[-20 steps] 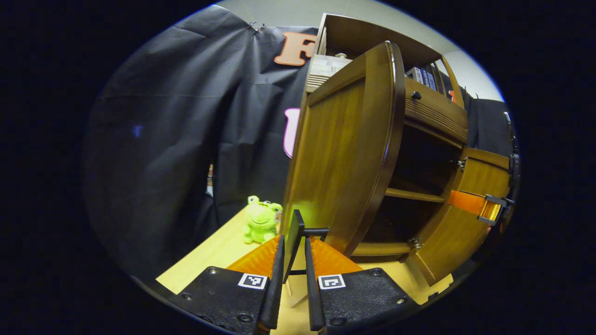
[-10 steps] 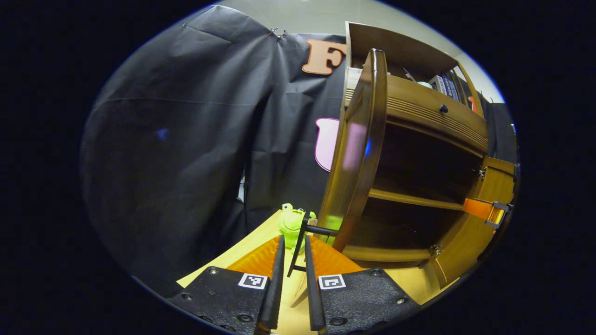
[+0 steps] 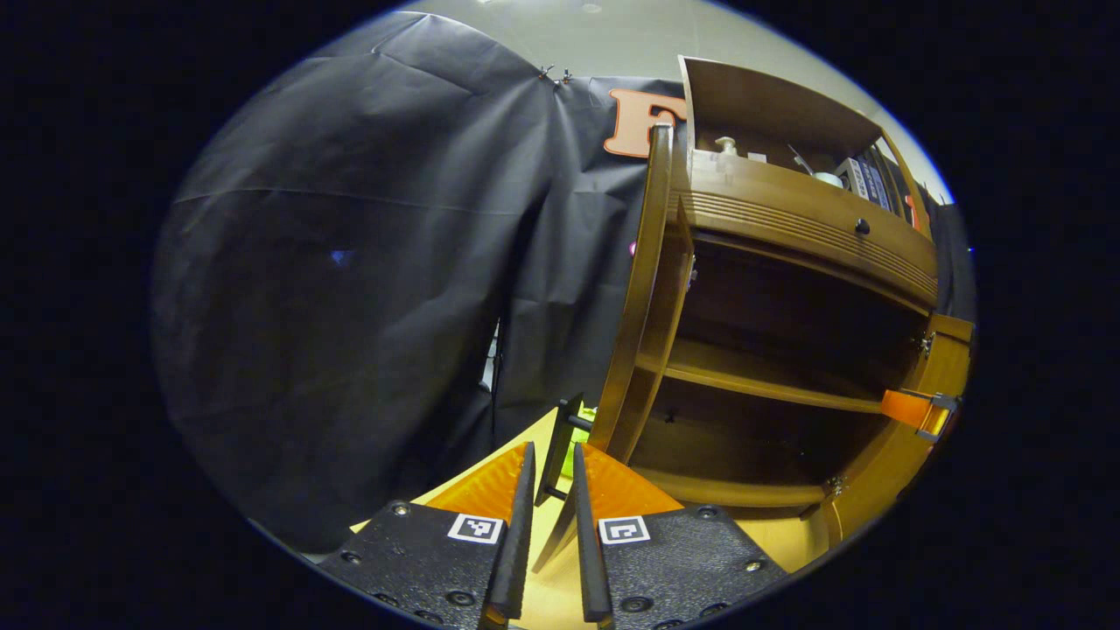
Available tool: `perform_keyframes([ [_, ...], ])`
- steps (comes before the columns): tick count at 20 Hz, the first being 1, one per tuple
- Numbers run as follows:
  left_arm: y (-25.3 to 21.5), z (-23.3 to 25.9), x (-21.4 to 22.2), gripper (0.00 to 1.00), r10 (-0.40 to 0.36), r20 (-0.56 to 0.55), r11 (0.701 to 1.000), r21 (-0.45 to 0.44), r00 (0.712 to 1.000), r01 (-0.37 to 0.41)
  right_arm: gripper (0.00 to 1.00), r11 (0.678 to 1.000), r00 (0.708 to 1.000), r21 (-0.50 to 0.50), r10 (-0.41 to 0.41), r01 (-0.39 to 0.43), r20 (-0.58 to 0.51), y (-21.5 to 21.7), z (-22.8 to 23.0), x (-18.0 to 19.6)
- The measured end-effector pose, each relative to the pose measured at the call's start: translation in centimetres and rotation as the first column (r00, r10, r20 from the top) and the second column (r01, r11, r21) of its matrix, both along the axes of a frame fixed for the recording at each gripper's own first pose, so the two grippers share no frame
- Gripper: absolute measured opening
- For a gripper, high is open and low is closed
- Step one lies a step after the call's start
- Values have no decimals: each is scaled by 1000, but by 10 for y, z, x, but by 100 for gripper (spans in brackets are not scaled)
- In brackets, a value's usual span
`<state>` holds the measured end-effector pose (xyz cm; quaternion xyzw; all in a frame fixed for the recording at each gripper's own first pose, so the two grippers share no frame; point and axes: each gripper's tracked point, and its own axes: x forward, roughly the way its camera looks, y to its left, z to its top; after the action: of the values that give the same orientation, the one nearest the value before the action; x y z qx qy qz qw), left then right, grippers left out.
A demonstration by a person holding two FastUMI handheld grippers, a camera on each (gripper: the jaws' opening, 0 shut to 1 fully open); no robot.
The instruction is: Open the right door of the double-door shoe cabinet with the right hand, and open the left door with the left hand.
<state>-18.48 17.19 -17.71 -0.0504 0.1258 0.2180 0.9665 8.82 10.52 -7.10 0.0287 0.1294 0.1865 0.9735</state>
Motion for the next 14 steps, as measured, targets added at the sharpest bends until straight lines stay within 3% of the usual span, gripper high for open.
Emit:
perform_keyframes([
  [4, -16, 43, 0, 26, -2, 59, 990, 140, 998, -6, 94, 1000, 1000, -5, -7, 7, 8, -6, 2, -2],
  [10, -71, 104, 29, 26, -160, 144, 967, 220, 977, 127, 96, 999, 999, -4, -42, 43, 18, -25, 6, -4],
  [11, -83, 110, 38, 18, -191, 155, 963, 223, 969, 154, 94, 999, 998, -3, -53, 53, 24, -29, 9, -5],
  [12, -94, 115, 45, 34, -224, 166, 957, 225, 960, 184, 94, 998, 998, -1, -63, 63, 31, -34, 13, -8],
  [13, -107, 120, 54, 18, -259, 176, 949, 227, 950, 217, 94, 997, 996, -2, -76, 76, 39, -39, 17, -9],
  [14, -119, 123, 63, 18, -294, 185, 941, 228, 938, 250, 94, 996, 995, -3, -90, 91, 49, -43, 21, -12],
])
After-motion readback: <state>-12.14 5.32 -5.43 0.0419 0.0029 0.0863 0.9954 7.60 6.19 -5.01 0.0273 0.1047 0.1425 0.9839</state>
